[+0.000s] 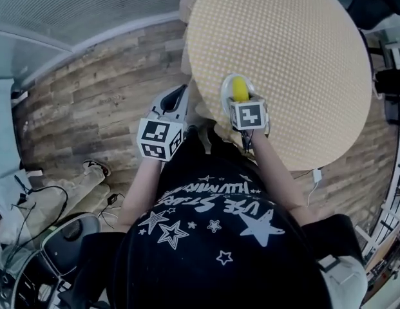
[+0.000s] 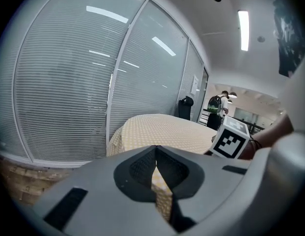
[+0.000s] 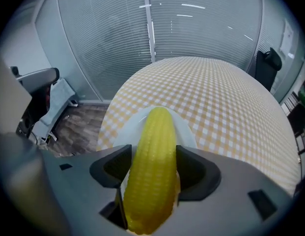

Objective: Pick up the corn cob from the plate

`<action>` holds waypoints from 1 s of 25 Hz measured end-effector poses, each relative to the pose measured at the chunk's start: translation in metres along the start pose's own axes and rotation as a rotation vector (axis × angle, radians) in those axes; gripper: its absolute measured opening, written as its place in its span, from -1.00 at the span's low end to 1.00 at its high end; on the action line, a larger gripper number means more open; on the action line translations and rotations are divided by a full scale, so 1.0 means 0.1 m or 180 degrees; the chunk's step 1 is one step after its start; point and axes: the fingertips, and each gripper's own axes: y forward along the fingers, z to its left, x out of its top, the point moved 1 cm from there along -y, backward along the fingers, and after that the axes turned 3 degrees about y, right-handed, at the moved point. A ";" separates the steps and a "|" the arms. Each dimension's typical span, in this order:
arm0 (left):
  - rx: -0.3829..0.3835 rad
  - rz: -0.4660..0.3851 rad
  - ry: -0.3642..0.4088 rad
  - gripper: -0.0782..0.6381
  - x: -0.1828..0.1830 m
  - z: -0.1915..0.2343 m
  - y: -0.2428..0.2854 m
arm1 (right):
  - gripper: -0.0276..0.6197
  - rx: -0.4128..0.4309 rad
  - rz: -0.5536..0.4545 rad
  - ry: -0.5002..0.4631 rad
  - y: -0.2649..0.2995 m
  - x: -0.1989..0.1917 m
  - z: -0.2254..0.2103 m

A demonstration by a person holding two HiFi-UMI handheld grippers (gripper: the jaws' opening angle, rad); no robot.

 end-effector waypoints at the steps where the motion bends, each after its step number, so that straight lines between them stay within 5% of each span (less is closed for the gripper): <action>1: -0.0032 0.0008 0.0021 -0.76 0.00 0.02 0.02 | -0.04 0.0011 0.0033 0.0006 0.01 -0.01 0.01; 10: -0.0389 0.0098 0.0026 -0.76 -0.12 0.10 0.08 | -0.09 -0.0010 -0.0039 -0.0002 0.03 0.06 0.04; 15: -0.0556 0.0108 0.0089 -0.76 -0.14 0.09 0.10 | -0.09 0.0075 -0.0245 0.0331 -0.16 0.09 0.00; 25: -0.0403 0.0023 0.0120 -0.76 0.02 0.04 0.08 | -0.09 0.0498 -0.0768 0.0665 -0.57 0.38 -0.15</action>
